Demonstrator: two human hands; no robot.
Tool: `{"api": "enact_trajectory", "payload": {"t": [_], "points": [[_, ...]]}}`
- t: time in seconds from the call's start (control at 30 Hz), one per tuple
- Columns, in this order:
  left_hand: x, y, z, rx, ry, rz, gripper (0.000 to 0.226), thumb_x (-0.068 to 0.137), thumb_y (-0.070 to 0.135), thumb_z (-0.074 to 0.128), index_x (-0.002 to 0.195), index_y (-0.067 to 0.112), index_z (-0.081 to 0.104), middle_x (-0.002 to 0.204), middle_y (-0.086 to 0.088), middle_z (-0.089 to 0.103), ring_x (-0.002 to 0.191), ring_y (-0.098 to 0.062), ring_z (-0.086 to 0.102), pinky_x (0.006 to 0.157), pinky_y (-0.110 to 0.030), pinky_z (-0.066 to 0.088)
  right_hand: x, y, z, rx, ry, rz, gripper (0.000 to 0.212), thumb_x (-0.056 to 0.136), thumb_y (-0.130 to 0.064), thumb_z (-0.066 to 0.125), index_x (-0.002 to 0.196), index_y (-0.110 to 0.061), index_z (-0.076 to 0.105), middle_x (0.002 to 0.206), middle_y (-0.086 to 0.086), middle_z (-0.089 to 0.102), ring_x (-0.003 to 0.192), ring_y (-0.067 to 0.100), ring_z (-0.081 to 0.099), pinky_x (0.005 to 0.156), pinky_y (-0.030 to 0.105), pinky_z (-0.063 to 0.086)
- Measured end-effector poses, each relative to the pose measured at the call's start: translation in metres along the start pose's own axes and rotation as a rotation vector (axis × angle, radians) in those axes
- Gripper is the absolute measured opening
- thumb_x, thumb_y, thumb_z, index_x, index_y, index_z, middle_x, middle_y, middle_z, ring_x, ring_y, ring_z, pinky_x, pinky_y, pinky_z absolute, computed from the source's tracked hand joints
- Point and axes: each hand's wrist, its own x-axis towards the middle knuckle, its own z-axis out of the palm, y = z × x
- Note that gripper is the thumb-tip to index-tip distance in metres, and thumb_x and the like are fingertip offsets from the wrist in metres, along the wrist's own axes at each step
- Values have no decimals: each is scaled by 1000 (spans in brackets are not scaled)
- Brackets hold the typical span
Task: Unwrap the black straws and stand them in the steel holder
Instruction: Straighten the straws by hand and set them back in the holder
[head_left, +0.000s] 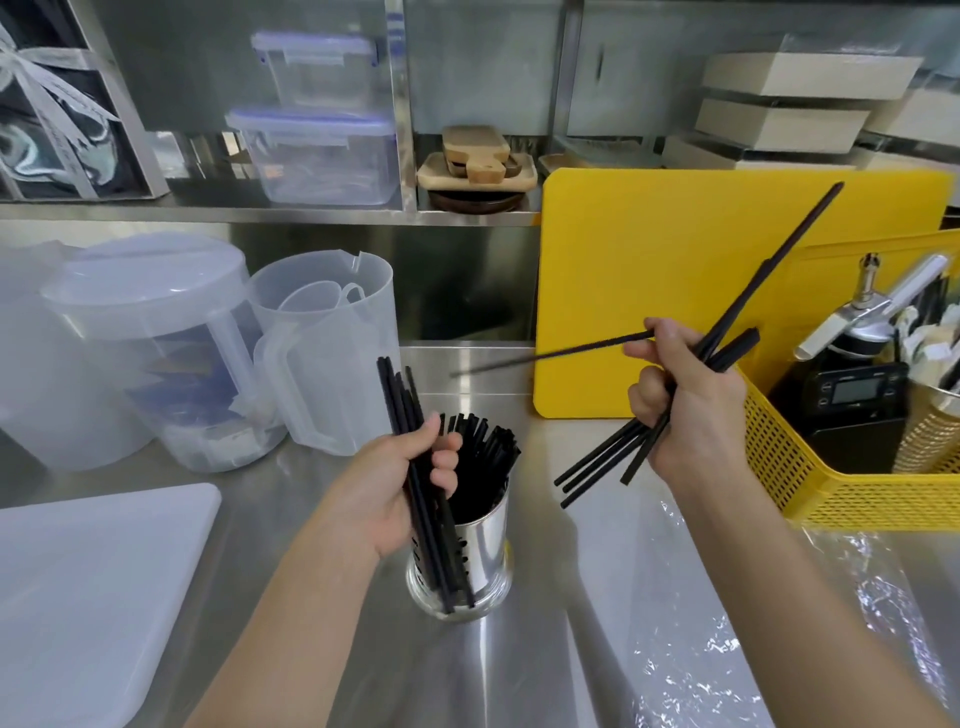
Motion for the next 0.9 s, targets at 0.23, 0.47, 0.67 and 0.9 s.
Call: {"api": "enact_trajectory", "payload": {"t": [0.23,0.47,0.67,0.9], "points": [[5,2,25,-122,-72,88,37,100,23,36,95,0,64,111,-14,65,94,-22,62,80,-33,50,-24,19,2,-214,-288,100,13,66,-13,71,79,-12,73,73,13,72,32,8,31,38,19,22],[14,8,27,-128,-3,54,31,99,21,39,111,0,59,112,-14,66,93,-25,64,70,-35,50,-30,30,-6,-361,-593,259,14,56,-7,76,66,-16,76,65,7,73,32,6,34,37,15,25],[13,11,18,-165,-99,24,15,94,18,46,86,6,48,56,1,45,35,-3,35,32,-13,32,-27,33,-11,-404,-593,309,7,68,-19,74,71,-12,73,37,-1,47,30,8,30,37,15,23],[1,-6,11,167,-411,3,56,86,56,35,113,14,61,56,4,33,37,-2,23,32,-13,19,-15,27,-2,-354,-381,244,30,78,-34,60,81,-5,65,41,-3,30,35,10,22,38,22,19]]}}
